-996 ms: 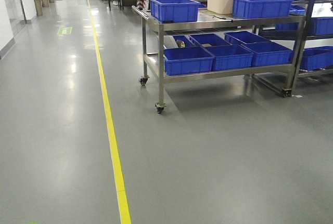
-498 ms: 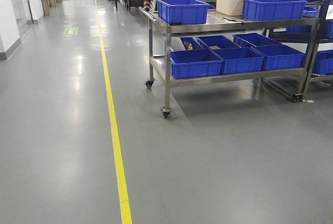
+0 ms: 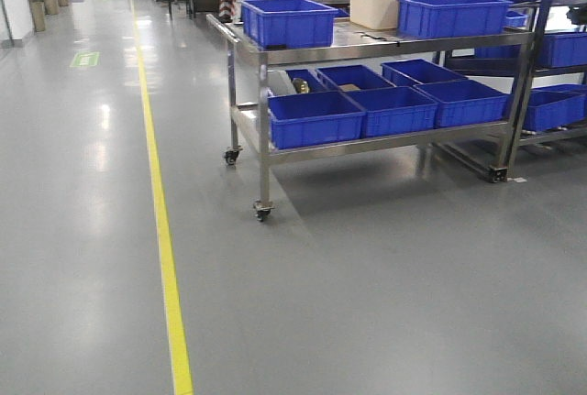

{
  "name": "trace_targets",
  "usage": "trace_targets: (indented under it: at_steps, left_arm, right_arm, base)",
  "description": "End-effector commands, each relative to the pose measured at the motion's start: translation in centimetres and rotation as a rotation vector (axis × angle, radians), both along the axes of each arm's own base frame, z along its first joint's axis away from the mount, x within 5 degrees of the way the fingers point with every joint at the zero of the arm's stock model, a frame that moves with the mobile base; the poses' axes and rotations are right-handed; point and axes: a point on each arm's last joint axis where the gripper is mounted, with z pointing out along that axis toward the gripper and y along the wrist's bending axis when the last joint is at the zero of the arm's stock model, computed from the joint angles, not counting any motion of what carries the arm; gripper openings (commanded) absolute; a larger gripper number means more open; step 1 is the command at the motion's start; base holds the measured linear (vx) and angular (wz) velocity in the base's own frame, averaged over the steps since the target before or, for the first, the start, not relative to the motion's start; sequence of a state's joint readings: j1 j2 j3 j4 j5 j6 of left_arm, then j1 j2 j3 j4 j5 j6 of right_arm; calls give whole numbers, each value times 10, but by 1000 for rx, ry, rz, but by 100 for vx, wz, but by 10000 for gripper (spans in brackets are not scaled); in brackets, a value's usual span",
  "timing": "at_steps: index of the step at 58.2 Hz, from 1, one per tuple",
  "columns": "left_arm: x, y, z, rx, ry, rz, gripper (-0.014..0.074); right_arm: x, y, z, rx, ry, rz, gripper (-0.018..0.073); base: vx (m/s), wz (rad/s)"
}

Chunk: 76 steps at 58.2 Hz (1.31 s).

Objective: Pick red and yellow blocks into blue bin
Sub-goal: 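Drive the base away from the table holding both blocks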

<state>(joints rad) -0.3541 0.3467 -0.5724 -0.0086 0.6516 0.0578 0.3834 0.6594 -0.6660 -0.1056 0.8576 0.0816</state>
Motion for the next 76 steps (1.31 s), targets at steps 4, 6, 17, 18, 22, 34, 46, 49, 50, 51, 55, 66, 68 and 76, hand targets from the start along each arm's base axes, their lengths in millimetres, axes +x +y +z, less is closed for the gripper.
trace_targets:
  at_steps: [4,6,17,18,22,34,46,49,50,51,55,66,68,76]
  left_arm:
    - [2,-1,14,-44,-88,0,237]
    - [2,-1,14,-44,-88,0,237]
    - [2,-1,14,-44,-88,0,237]
    - [2,-1,14,-44,-88,0,237]
    - [2,-1,14,-44,-88,0,237]
    - [2,-1,14,-44,-88,0,237]
    - [2,-1,14,-44,-88,0,237]
    - [2,-1,14,-44,-88,0,237]
    - [2,-1,14,-44,-88,0,237]
    - [2,-1,14,-44,-88,0,237]
    - [2,-1,14,-44,-88,0,237]
    - [2,-1,14,-44,-89,0,237]
    - [2,-1,14,-44,-89,0,237]
    - [2,-1,14,-44,-88,0,237]
  right_arm:
    - [3,1,13,15,-87,8,242]
    - [3,1,13,15,-87,8,242]
    - [3,1,13,14,-86,8,242]
    - [3,1,13,14,-86,8,242]
    - [3,1,13,14,-86,8,242]
    - [3,1,13,14,-86,8,242]
    - [3,1,13,14,-86,8,242]
    - [3,1,13,14,-85,8,242]
    - [3,1,13,14,-85,8,242]
    - [3,1,13,14,-85,8,242]
    - [3,1,13,14,-85,8,242]
    - [3,1,13,14,-85,8,242]
    - [3,1,13,14,-85,8,242]
    - [3,1,13,14,-85,8,242]
  base:
    - [31,-20]
    - [31,-21]
    - [32,-21]
    - [34,-18]
    - [34,-17]
    - [36,-9]
    - [41,-3]
    - [42,-5]
    - [42,-6]
    - [42,-6]
    - [42,-7]
    - [42,-7]
    - [41,-9]
    - [43,-15]
